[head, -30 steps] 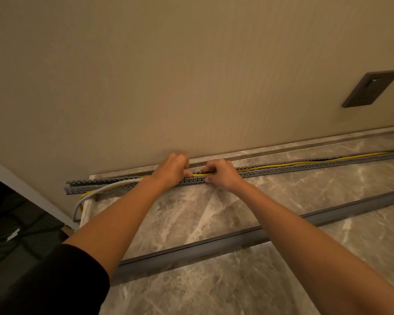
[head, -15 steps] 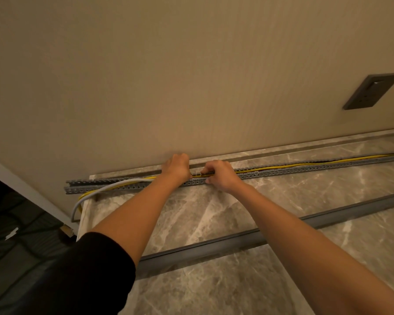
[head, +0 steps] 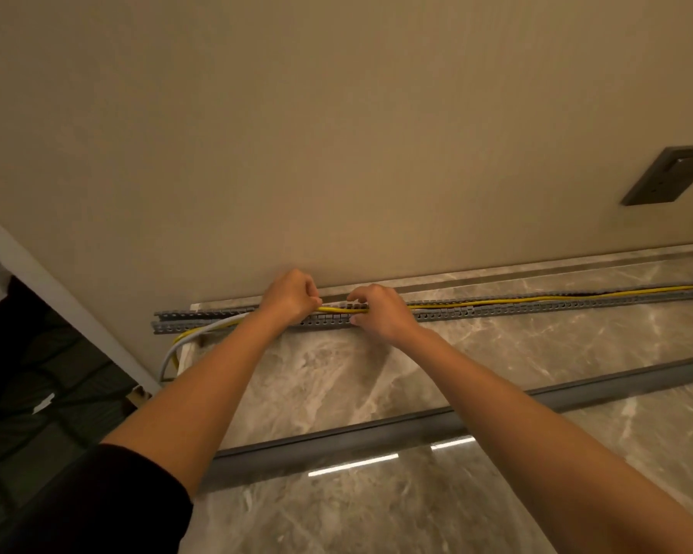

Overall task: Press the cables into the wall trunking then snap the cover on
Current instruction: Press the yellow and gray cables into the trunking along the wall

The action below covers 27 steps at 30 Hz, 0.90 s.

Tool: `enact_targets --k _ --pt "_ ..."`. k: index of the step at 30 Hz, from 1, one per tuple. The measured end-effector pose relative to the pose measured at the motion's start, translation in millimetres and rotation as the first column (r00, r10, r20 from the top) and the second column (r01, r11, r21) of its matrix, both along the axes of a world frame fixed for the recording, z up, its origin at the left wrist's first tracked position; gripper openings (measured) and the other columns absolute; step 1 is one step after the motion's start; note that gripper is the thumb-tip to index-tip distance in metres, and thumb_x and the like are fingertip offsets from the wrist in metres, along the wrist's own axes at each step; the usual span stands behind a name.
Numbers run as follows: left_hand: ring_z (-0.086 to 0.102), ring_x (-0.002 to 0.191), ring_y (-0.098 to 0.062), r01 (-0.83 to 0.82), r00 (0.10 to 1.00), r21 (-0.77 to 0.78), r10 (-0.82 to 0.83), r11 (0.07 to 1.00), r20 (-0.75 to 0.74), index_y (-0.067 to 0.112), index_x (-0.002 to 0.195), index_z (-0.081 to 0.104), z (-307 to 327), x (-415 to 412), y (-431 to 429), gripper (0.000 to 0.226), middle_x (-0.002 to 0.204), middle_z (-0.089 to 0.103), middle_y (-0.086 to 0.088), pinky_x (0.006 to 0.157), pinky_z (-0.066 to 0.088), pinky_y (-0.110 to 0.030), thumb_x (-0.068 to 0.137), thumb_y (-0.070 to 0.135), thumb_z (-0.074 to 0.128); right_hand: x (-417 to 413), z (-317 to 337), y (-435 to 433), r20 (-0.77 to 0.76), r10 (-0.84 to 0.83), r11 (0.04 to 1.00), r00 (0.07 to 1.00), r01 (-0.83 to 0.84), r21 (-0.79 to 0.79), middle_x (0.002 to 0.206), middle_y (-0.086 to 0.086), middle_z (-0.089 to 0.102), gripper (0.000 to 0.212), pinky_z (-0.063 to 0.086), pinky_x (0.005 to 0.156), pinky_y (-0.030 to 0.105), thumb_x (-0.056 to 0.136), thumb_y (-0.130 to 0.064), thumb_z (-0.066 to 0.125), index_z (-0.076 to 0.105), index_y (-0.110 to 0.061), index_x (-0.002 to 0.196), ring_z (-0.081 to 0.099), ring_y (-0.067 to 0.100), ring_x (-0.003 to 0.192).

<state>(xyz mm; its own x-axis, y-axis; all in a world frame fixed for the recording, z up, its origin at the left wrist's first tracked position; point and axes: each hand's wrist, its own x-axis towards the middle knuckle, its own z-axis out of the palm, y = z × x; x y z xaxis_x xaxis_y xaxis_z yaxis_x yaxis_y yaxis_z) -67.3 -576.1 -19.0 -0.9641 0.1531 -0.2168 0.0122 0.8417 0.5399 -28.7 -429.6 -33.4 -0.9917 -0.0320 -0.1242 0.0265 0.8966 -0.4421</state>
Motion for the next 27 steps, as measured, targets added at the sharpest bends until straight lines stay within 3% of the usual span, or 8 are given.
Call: enact_targets --k 4,7,9,13,17,20,24,27 --pt "0.055 0.081 -0.021 0.014 1.000 -0.033 -0.014 0.999 0.004 0.009 0.089 0.068 1 6 -25 0.014 0.087 0.064 -0.009 0.070 0.039 -0.028 0.086 0.022 0.067 -2 2 -28 -0.011 0.070 0.997 0.997 -0.070 -0.018 0.125 0.013 0.063 0.033 0.045 0.100 0.038 0.088 -0.016 0.062 0.062 -0.014 0.122 0.055 0.029 0.118" --pt "0.061 0.096 -0.026 0.010 0.998 -0.058 -0.014 0.998 -0.066 0.008 0.095 0.069 3 10 -35 0.016 0.101 0.069 -0.012 0.081 0.046 -0.033 0.085 0.020 0.067 -2 -1 -42 -0.027 0.075 0.997 0.997 -0.076 -0.031 0.121 0.014 0.065 0.031 0.046 0.098 0.039 0.088 -0.009 0.059 0.064 -0.014 0.119 0.056 0.031 0.117" --pt "0.062 0.095 -0.027 0.010 0.997 -0.089 -0.017 0.996 -0.079 0.008 0.093 0.070 5 10 -41 0.017 0.098 0.069 -0.012 0.084 0.048 -0.035 0.085 0.022 0.068 -3 -3 -44 -0.044 0.047 0.998 0.998 -0.049 -0.041 0.118 0.014 0.067 0.031 0.048 0.094 0.039 0.087 -0.006 0.060 0.066 -0.015 0.116 0.058 0.031 0.113" --pt "0.053 0.076 -0.023 0.053 0.998 -0.148 -0.047 0.988 0.041 0.003 0.091 0.072 12 8 -55 0.032 0.078 0.060 -0.009 0.069 0.042 -0.031 0.088 0.033 0.063 -6 -5 -44 -0.036 0.033 0.999 0.999 -0.033 -0.017 0.116 0.012 0.068 0.032 0.049 0.090 0.037 0.088 -0.009 0.061 0.065 -0.018 0.118 0.061 0.029 0.108" --pt "0.056 0.088 -0.022 0.141 0.983 -0.151 -0.120 0.978 0.142 0.002 0.101 0.071 22 3 -58 0.028 0.090 0.062 -0.009 0.078 0.046 -0.033 0.091 0.026 0.060 -7 -5 -44 -0.019 0.024 0.999 1.000 -0.024 -0.020 0.115 0.013 0.068 0.031 0.050 0.087 0.035 0.088 -0.008 0.060 0.066 -0.018 0.117 0.061 0.030 0.106" --pt "0.055 0.084 -0.022 0.149 0.972 -0.075 -0.132 0.986 0.195 0.004 0.089 0.067 20 0 -61 0.016 0.085 0.060 -0.009 0.074 0.043 -0.029 0.089 0.020 0.062 -7 -4 -43 -0.009 0.020 0.999 1.000 -0.021 -0.033 0.117 0.014 0.067 0.033 0.049 0.092 0.037 0.089 -0.006 0.059 0.065 -0.017 0.119 0.060 0.031 0.108" --pt "0.053 0.067 -0.016 0.170 0.979 -0.055 -0.162 0.984 0.120 0.015 0.071 0.054 17 -5 -63 0.019 0.072 0.056 -0.003 0.060 0.041 -0.025 0.087 0.016 0.065 -7 -3 -41 -0.005 0.034 0.999 0.999 -0.034 -0.040 0.111 0.016 0.068 0.031 0.047 0.083 0.033 0.089 -0.005 0.058 0.067 -0.015 0.117 0.059 0.033 0.106" --pt "0.052 0.079 -0.021 0.212 0.977 -0.140 -0.212 0.967 0.017 0.008 0.087 0.061 18 -6 -61 0.008 0.083 0.056 -0.007 0.062 0.036 -0.027 0.087 0.015 0.065 -9 -1 -41 0.012 0.040 0.999 0.999 -0.040 -0.032 0.108 0.018 0.069 0.030 0.046 0.081 0.032 0.088 -0.005 0.059 0.068 -0.015 0.115 0.059 0.033 0.103"
